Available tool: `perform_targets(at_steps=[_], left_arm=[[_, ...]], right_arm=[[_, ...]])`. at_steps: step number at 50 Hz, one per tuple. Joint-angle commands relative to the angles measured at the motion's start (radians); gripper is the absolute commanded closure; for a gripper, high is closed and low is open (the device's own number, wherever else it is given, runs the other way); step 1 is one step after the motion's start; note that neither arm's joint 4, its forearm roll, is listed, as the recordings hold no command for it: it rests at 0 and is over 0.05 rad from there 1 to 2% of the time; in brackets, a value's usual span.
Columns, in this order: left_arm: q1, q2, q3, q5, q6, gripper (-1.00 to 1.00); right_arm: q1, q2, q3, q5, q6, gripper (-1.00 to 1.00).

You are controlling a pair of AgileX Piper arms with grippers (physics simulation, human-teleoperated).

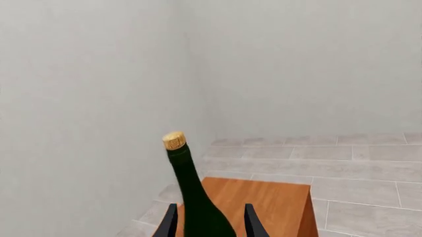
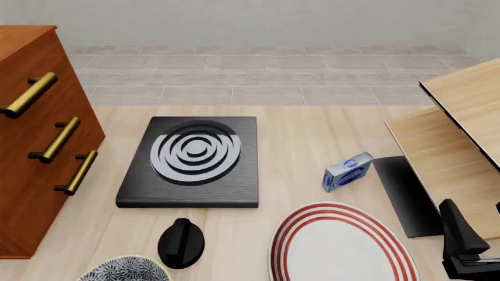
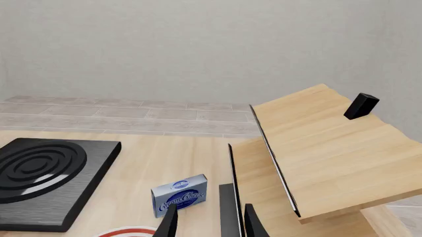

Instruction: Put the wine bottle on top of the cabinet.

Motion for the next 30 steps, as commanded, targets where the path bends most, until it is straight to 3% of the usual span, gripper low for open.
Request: perform_targets(at_steps=[1,30], left_arm=[[-0.008,-0.034,-0.018,0.031,-0.002,-1.00],[-0.063,-0.200,-0.008,0.145,0.021,-1.00]], right_arm=[[0.000,0.000,0.000,0.000,0.000,-1.00],[0.000,0.000,0.000,0.000,0.000,-1.00]])
